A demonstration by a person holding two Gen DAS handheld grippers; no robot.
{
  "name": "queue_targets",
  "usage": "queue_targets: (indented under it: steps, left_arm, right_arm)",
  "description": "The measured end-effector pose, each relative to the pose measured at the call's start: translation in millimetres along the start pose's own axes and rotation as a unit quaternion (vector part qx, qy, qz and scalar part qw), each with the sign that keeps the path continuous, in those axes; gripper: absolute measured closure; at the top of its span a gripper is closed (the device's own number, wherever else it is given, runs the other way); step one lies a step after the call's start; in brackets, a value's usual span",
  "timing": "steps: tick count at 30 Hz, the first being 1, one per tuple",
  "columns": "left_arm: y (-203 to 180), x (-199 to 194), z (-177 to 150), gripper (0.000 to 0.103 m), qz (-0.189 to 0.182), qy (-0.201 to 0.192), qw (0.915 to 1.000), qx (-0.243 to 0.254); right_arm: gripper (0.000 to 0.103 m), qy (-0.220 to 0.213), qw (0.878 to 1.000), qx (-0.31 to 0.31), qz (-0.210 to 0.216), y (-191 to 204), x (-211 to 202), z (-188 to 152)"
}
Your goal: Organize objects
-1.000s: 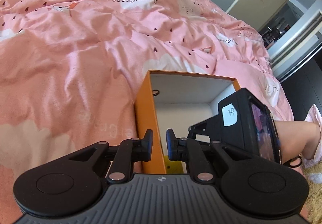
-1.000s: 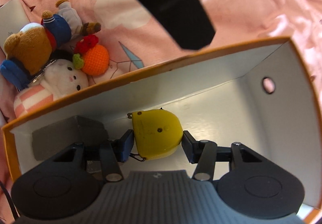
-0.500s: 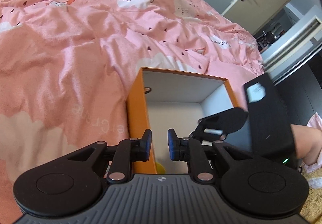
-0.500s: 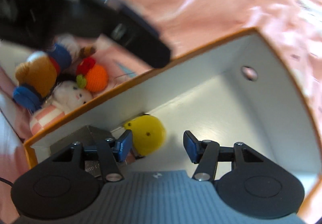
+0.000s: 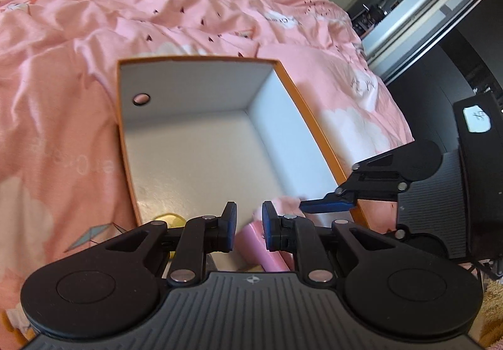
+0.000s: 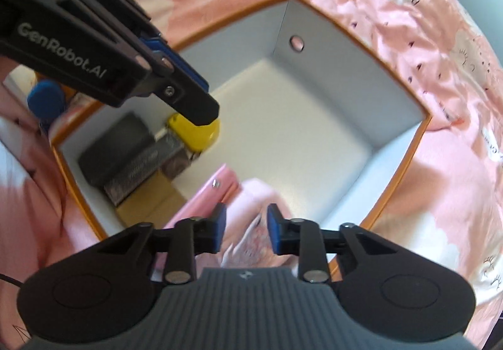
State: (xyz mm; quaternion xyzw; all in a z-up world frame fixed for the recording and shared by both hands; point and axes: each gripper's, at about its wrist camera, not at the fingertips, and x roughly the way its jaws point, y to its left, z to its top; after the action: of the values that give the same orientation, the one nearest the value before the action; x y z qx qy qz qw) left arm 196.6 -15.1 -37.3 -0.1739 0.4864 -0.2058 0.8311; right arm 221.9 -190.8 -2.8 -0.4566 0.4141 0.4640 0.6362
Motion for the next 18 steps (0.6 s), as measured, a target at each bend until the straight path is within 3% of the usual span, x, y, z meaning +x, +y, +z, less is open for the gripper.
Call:
queue_targets:
  steps: [7,18]
  left_arm:
    - [-0.1,2.3,-7.3,0.085,0.014,0.007,0.9999,-0.001]
    - [1.4,-2.0,-5.8,0.085,0.019,0.001,0.9998,-0.007]
  right_arm:
    - [0.082,0.022,0.999,0.005,0.035,-4.3,51.1,8.5]
    - [0.084,0.048,0.997,0.027,0.047,-10.8,75.4,10.5]
